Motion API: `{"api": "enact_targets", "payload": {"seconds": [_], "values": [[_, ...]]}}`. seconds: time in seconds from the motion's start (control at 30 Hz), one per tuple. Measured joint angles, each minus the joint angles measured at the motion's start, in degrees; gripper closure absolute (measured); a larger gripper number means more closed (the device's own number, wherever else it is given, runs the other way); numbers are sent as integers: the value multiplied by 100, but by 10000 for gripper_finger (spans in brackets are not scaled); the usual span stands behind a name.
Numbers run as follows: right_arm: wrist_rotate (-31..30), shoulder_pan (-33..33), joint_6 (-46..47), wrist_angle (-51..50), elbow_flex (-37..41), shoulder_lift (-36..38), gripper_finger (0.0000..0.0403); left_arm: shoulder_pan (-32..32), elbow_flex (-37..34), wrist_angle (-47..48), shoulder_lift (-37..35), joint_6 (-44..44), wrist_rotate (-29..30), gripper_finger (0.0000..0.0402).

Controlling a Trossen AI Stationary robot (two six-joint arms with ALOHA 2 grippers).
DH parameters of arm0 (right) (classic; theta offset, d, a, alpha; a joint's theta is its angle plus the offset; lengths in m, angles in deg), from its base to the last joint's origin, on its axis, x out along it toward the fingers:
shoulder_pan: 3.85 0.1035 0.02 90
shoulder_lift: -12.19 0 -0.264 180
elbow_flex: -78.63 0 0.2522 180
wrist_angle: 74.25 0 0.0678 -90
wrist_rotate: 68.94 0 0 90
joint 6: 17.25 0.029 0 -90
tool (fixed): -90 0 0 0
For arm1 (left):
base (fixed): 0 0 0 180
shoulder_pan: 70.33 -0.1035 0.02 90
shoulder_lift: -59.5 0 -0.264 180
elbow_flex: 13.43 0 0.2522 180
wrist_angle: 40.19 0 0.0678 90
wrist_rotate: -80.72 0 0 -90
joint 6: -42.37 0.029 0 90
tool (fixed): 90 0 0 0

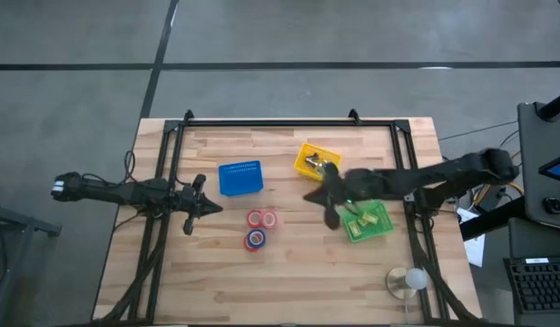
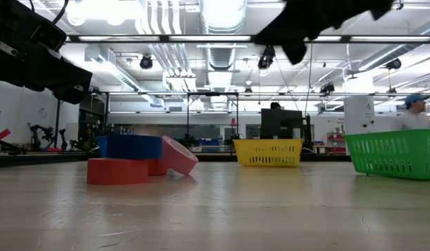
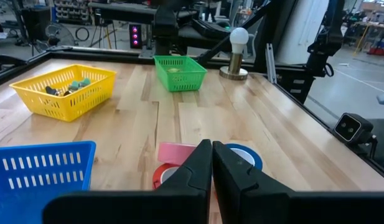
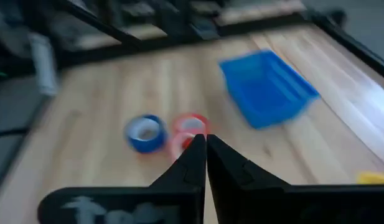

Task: Pick and place Stapler, Stapler remover, tape
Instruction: Put the pink tape into the blue bin

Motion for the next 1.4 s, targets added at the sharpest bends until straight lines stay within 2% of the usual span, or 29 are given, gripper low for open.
{"api": "enact_targets", "payload": {"seconds": [0.17,0.43,0.6,0.73,0.9,1.13,1.4], "values": [[-81,403,-79,368,726,1008,394,0,0,7,0,2,2,385],[-173,763,358,374,1697,2371,394,1,0,40,0,1,2,385],[-231,962,205,465,2232,3034,394,1,0,40,0,2,2,385],[-277,1013,79,977,2617,3547,394,2,0,40,0,2,0,385],[-212,1014,49,932,2935,4123,394,1,0,47,0,2,2,385],[-202,1010,-400,944,3190,4570,394,0,0,50,0,1,0,385],[-179,1009,-710,892,3301,4621,394,2,0,51,0,2,2,385]]}}
